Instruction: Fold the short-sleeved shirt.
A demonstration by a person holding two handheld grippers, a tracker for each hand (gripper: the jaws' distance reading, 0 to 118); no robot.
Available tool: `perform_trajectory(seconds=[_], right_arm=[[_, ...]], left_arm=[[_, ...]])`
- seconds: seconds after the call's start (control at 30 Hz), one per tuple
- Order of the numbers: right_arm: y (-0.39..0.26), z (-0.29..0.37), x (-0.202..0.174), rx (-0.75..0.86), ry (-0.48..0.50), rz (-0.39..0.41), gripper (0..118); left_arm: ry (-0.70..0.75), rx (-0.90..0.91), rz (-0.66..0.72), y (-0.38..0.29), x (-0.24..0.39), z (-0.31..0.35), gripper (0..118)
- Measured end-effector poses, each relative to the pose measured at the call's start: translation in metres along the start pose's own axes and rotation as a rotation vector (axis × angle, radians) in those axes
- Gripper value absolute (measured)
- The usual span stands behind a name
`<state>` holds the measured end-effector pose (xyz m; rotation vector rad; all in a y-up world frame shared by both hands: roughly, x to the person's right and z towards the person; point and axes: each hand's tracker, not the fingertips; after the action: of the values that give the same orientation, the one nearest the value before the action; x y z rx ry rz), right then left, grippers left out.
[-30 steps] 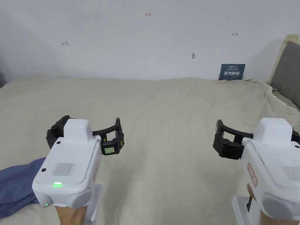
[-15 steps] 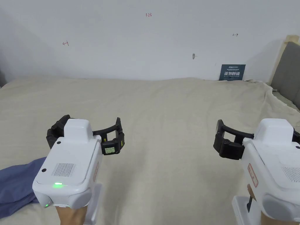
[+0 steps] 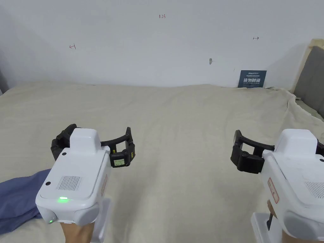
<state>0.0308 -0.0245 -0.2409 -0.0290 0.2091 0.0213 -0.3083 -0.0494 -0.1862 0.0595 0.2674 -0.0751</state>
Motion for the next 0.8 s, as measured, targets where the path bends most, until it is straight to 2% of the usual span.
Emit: perform_trajectory(seconds=[0.33, 0.53, 0.6, 0.7, 0.8], right_arm=[[0.000, -0.002, -0.003, -0.007, -0.033, 0.016, 118], [0.001, -0.006, -0.002, -0.047, -0.062, -0.030, 118], [0.002, -0.007, -0.003, -0.097, -0.107, -0.068, 118], [0.007, -0.010, -0.004, -0.233, -0.182, -0.176, 118], [0.014, -0.017, 0.001, -0.430, -0.187, -0.257, 117]], left_arm=[[0.001, 0.002, 0.006, 0.001, -0.001, 0.000, 118], [-0.001, 0.006, 0.005, 0.002, -0.002, 0.001, 118], [-0.003, 0.008, 0.008, 0.003, -0.002, 0.001, 118], [-0.002, 0.009, 0.013, 0.003, -0.003, 0.000, 118], [-0.001, 0.007, 0.019, 0.003, -0.004, 0.000, 118]])
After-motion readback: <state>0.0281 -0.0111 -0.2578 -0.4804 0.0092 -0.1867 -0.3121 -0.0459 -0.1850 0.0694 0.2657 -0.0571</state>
